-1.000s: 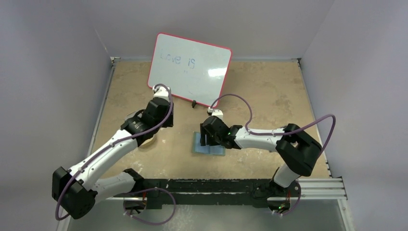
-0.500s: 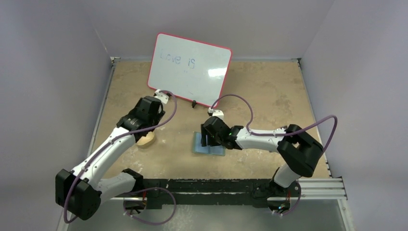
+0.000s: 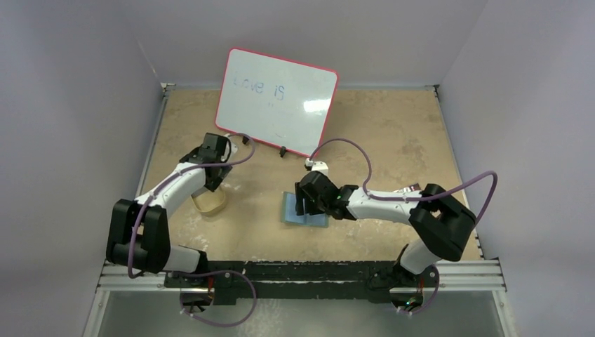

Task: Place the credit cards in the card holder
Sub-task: Pick up the credit card from the storage box.

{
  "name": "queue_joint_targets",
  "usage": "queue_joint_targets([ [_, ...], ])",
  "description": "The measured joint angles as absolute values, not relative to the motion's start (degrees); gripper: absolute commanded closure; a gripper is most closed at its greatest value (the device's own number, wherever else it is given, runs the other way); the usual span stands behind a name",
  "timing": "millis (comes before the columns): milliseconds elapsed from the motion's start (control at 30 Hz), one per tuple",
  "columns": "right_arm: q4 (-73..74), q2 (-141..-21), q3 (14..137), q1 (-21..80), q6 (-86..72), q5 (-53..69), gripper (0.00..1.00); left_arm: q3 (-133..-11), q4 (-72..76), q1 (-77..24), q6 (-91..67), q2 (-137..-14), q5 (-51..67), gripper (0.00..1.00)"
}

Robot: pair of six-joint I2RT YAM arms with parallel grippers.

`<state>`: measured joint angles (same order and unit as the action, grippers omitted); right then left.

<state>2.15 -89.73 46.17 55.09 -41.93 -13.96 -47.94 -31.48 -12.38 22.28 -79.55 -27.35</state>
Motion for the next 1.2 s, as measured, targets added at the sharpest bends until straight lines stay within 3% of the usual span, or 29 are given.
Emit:
queue_joint_targets([
  [600, 1.7, -88.6, 45.0, 55.1, -42.0, -12.6, 0.32, -47.3, -24.1, -12.5, 26.4, -83.7, -27.9, 0.38],
  [1200, 1.9, -86.9, 43.7, 55.1, -42.0, -12.2, 0.32, -47.0, -23.0, -12.5, 28.2, -83.8, -28.6, 0.76],
])
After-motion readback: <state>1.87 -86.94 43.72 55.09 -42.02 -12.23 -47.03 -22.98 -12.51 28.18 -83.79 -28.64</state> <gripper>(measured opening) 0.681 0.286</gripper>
